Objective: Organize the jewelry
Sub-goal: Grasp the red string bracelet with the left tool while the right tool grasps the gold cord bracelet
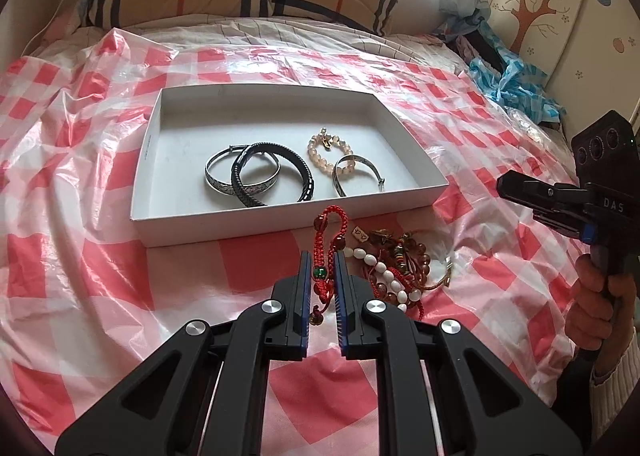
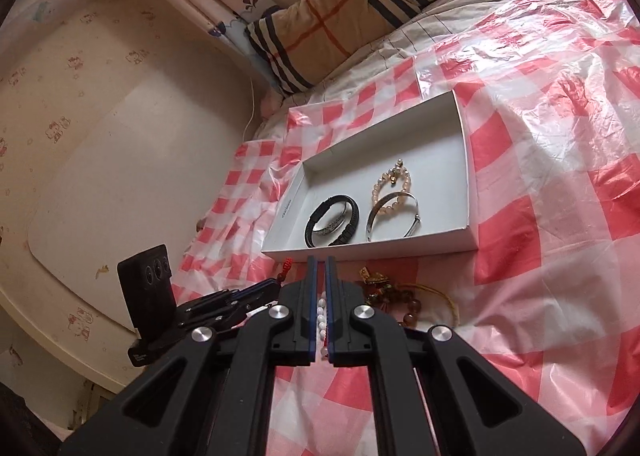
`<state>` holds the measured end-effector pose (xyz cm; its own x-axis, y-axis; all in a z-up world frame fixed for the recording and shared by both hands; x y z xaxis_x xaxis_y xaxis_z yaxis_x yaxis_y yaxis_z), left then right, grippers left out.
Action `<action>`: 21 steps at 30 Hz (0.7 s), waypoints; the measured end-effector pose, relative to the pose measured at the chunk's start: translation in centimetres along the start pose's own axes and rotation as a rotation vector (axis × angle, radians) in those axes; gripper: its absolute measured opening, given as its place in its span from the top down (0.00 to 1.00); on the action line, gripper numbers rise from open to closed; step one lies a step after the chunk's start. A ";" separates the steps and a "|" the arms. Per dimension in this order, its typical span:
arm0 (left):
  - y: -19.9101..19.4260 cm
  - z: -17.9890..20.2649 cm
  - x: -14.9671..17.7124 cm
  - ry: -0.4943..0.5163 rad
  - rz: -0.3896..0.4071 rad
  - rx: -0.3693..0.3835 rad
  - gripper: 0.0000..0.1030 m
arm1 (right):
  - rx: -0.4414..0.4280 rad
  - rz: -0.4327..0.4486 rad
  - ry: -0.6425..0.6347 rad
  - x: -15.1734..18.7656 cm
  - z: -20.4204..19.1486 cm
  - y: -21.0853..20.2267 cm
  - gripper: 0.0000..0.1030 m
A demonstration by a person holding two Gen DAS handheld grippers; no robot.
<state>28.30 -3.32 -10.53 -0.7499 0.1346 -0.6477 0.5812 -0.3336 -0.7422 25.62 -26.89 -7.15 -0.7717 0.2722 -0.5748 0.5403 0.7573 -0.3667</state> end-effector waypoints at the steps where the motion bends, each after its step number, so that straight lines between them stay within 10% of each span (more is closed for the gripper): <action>1: -0.1 0.0 -0.1 0.000 0.008 -0.001 0.90 | -0.005 0.008 0.004 -0.1 0.0 -0.1 0.96; 4: -0.5 0.0 -0.3 0.001 0.027 -0.004 0.90 | -0.007 0.019 -0.008 -0.4 -0.3 -0.4 0.96; 7: -0.4 0.1 -0.3 0.006 0.024 -0.011 0.90 | 0.185 -0.043 -0.067 0.1 0.2 0.8 0.93; 8: -0.4 0.1 -0.3 0.008 0.023 -0.015 0.90 | 0.254 -0.081 -0.075 0.6 0.8 1.4 0.87; 10: -0.4 0.2 -0.3 0.011 0.021 -0.016 0.90 | 0.437 -0.140 -0.130 1.3 1.6 2.8 0.36; 13: -0.3 0.2 -0.2 0.012 0.020 -0.015 0.90 | 0.579 -0.187 -0.245 2.0 1.9 4.1 0.36; 17: -0.2 0.4 -0.1 0.017 0.017 -0.015 0.90 | 0.729 -0.313 -0.313 3.3 3.8 6.1 0.68; 18: -0.1 0.4 -0.1 0.018 0.017 -0.014 0.90 | 0.701 -0.324 -0.317 3.4 3.6 6.3 0.90; 21: -0.2 0.3 -0.1 0.012 0.022 -0.014 0.90 | 0.510 -0.306 -0.222 3.3 2.9 5.6 0.96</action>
<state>28.11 -3.58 -10.24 -0.7332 0.1388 -0.6657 0.6019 -0.3232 -0.7303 27.11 -23.47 -13.25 -0.8582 -0.0828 -0.5066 0.4404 0.3882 -0.8096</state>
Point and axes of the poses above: each gripper's, at about its wrist camera, not at the fingertips, and y roughly the way its jaws point, z to its right, x to its underside, the point moved 3 cm from there along y, roughly the way its jaws point, and after that the axes turned 8 degrees about -x, right-handed, at the moved point
